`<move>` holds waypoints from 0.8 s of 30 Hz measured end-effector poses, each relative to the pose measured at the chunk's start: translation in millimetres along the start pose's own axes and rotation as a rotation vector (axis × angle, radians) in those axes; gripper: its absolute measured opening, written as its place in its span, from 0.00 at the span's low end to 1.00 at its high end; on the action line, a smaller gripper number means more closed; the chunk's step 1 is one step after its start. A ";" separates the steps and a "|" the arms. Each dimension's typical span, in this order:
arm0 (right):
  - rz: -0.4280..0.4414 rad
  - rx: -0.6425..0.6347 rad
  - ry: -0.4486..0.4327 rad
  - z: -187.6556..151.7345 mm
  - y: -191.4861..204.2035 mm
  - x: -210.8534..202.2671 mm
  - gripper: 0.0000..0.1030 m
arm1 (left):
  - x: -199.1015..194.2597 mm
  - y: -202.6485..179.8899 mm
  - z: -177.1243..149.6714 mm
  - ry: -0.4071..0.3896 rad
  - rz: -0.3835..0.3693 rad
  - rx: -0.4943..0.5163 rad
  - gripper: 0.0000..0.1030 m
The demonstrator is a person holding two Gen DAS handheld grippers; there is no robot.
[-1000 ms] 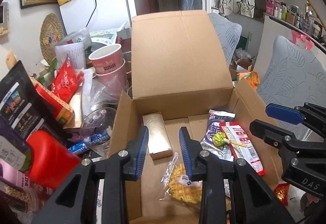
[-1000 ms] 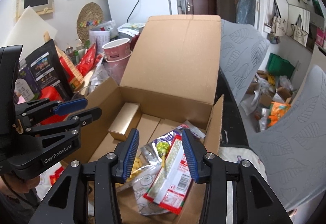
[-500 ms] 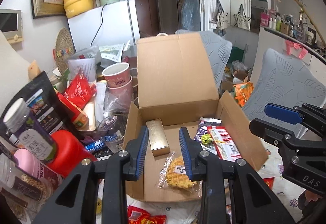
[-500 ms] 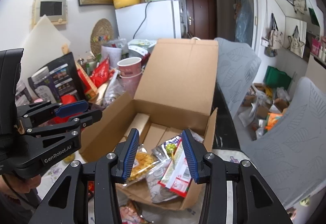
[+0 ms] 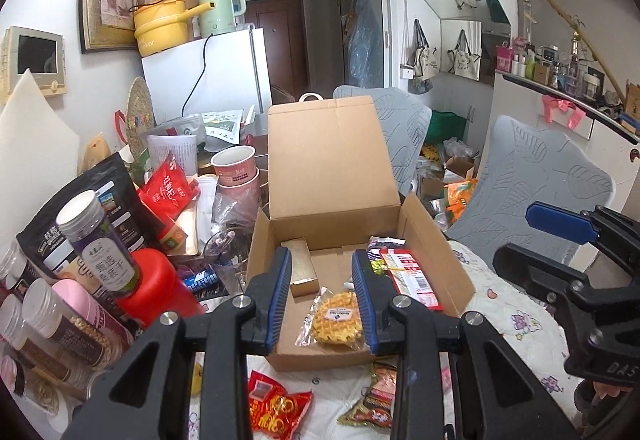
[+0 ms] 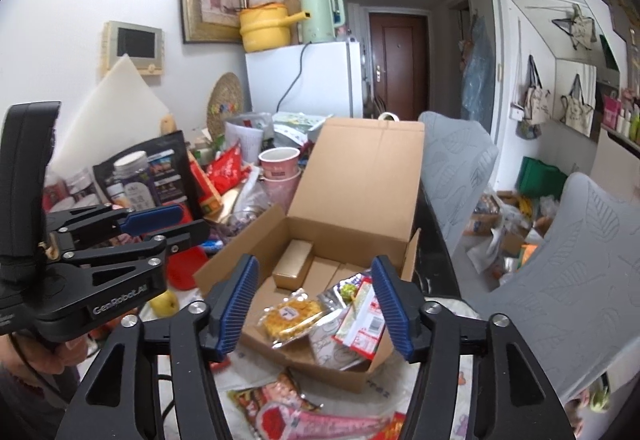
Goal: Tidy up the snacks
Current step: 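Withdraw both open grippers from the box toward the remaining snacks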
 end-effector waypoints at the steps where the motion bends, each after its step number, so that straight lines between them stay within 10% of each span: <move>1: 0.003 0.000 -0.004 -1.6 1.4 -5.8 0.60 | -3.4 -0.8 -0.4 -0.002 -0.001 0.000 0.30; 8: 0.014 -0.004 -0.048 -7.8 10.1 -40.1 0.67 | -30.6 -5.6 -10.9 -0.016 0.005 -0.008 0.34; 13: 0.028 -0.012 -0.062 -16.2 19.0 -57.6 0.70 | -54.0 -6.4 -16.0 -0.078 0.038 -0.021 0.83; 24: 0.027 -0.004 -0.080 -45.8 24.4 -91.5 0.80 | -92.0 -15.3 -35.3 -0.110 0.049 -0.011 0.86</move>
Point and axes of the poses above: each gripper's, at about its wrist camera, not at the fingertips, and x roughly the way its jaws point, y to its left, z to its top, the point moved 9 cm from there along x, roughly the way its jaws point, and after that the axes turned 11 degrees about x, right-handed, at the moved point
